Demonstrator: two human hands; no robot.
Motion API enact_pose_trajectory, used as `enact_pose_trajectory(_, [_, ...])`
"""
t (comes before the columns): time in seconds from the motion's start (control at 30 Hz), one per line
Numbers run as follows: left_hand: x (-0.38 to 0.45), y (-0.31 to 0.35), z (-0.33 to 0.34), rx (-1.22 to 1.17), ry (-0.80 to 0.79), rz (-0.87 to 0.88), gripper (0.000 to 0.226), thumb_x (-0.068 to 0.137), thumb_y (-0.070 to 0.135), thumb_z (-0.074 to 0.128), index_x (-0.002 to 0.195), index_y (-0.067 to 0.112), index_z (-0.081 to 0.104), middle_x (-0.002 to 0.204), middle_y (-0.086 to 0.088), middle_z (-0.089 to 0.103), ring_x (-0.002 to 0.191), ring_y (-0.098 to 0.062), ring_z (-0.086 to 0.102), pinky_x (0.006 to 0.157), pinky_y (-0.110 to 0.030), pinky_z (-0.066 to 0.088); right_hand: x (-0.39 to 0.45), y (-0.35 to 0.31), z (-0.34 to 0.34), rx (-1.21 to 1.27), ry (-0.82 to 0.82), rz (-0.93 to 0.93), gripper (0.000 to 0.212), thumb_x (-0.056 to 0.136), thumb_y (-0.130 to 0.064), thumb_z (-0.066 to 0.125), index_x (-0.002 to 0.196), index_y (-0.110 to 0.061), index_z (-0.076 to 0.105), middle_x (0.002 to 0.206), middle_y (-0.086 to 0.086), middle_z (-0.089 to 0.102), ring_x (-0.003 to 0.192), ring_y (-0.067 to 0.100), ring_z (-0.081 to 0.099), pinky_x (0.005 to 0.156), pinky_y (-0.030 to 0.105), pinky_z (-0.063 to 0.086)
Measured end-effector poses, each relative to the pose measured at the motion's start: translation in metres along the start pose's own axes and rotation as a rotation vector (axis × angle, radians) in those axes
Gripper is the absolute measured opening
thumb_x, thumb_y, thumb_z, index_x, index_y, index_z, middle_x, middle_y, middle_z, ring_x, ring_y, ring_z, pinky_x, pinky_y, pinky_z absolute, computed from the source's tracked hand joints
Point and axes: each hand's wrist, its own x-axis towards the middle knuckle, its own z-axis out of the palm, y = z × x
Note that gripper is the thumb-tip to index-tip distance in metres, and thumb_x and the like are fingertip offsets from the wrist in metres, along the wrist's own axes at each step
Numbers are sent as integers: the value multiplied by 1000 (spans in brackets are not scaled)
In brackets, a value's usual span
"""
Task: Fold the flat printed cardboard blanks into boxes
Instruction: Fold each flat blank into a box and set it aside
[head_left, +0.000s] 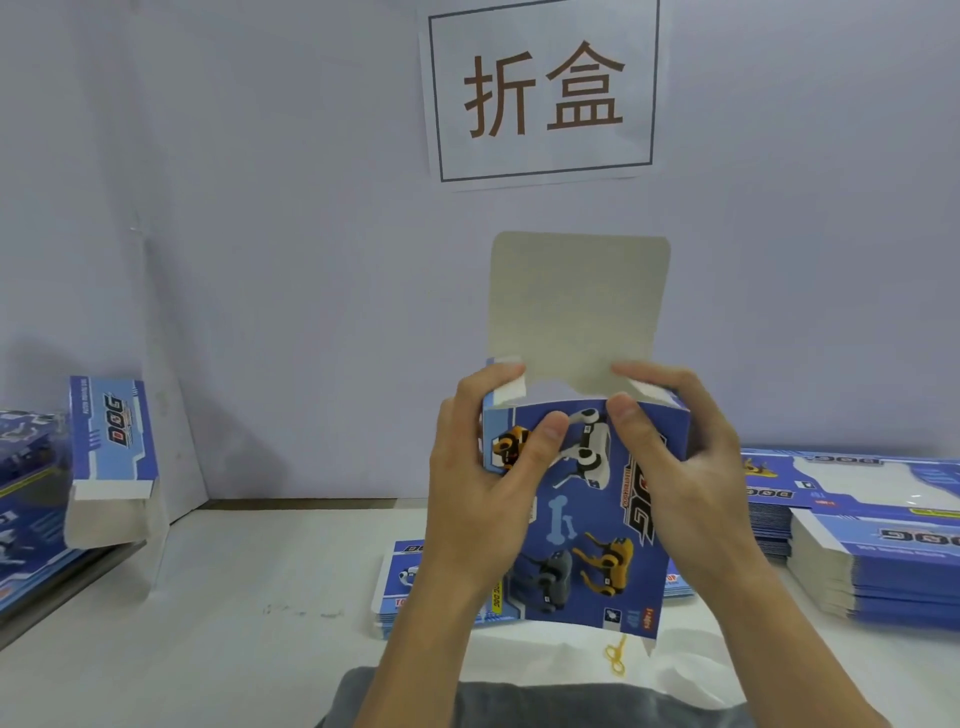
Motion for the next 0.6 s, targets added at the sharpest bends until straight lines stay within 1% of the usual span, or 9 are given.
enact_pose_trajectory(0.07, [-1, 1, -1, -7, 7, -11, 29, 84, 39, 68, 110, 41, 55, 126, -14, 56, 102, -28, 72, 73, -36, 62, -1, 0, -1, -27, -34, 19, 19, 84, -39, 64, 100, -29, 63, 76, -2, 72, 62, 15, 71, 48, 23, 54])
enact_pose_trajectory(0.1, [-1, 2, -1, -4, 16, -23, 28, 84, 43, 69, 109, 40, 55, 126, -15, 56, 101, -29, 71, 74, -40, 62, -1, 1, -2, -40, -55, 25, 19, 87, -39, 64, 101, -27, 61, 74, 1, 71, 61, 16, 71, 48, 24, 54])
enact_pose_trajectory(0.2, [-1, 7, -3, 21, 68, -44, 35, 84, 61, 64, 109, 38, 55, 123, -14, 56, 103, -30, 68, 74, -45, 62, -1, -1, -2, -93, -110, 40, 26, 86, -49, 62, 106, -31, 60, 77, 10, 70, 66, 30, 71, 53, 41, 59])
enact_pose_trajectory(0.27, [1, 10, -2, 57, 118, -24, 39, 83, 66, 53, 106, 35, 58, 113, -12, 57, 89, -16, 66, 69, -31, 59, -1, -3, -2, -140, -118, 38, 27, 87, -53, 60, 109, -37, 61, 76, 13, 68, 68, 38, 67, 58, 49, 58])
enact_pose_trajectory(0.33, [3, 13, -2, 67, 199, 9, 38, 94, 60, 50, 103, 25, 61, 99, -15, 54, 68, -6, 57, 59, -15, 48, 1, -5, -1, -176, -157, 47, 27, 91, -58, 56, 112, -42, 61, 74, 18, 66, 67, 43, 64, 61, 51, 57])
enact_pose_trajectory(0.37, [4, 13, -2, 61, 231, 15, 36, 95, 54, 48, 101, 20, 61, 95, -15, 52, 62, -4, 53, 55, -12, 44, 1, -5, 0, -164, -185, 64, 31, 91, -63, 54, 113, -43, 61, 80, 19, 67, 70, 43, 65, 66, 53, 58])
enact_pose_trajectory(0.43, [4, 14, -2, 72, 240, 7, 31, 97, 47, 49, 102, 18, 60, 96, -12, 53, 63, -2, 54, 53, -10, 42, 2, -5, 2, -79, -219, 116, 41, 84, -67, 49, 114, -43, 62, 101, 12, 70, 89, 37, 69, 83, 60, 56])
enact_pose_trajectory(0.5, [3, 14, -2, 95, 223, 4, 30, 95, 42, 42, 108, 20, 59, 104, -3, 57, 75, 3, 57, 58, -7, 44, 1, -6, 5, -34, -201, 135, 44, 83, -68, 44, 115, -43, 62, 119, 5, 66, 113, 33, 63, 100, 62, 47])
enact_pose_trajectory(0.6, [2, 15, -2, 94, 193, -2, 35, 93, 38, 36, 116, 23, 57, 109, 10, 57, 85, 6, 57, 63, -4, 45, 1, -6, 9, -60, -162, 90, 37, 92, -58, 35, 113, -44, 62, 130, -5, 62, 130, 25, 52, 111, 57, 37])
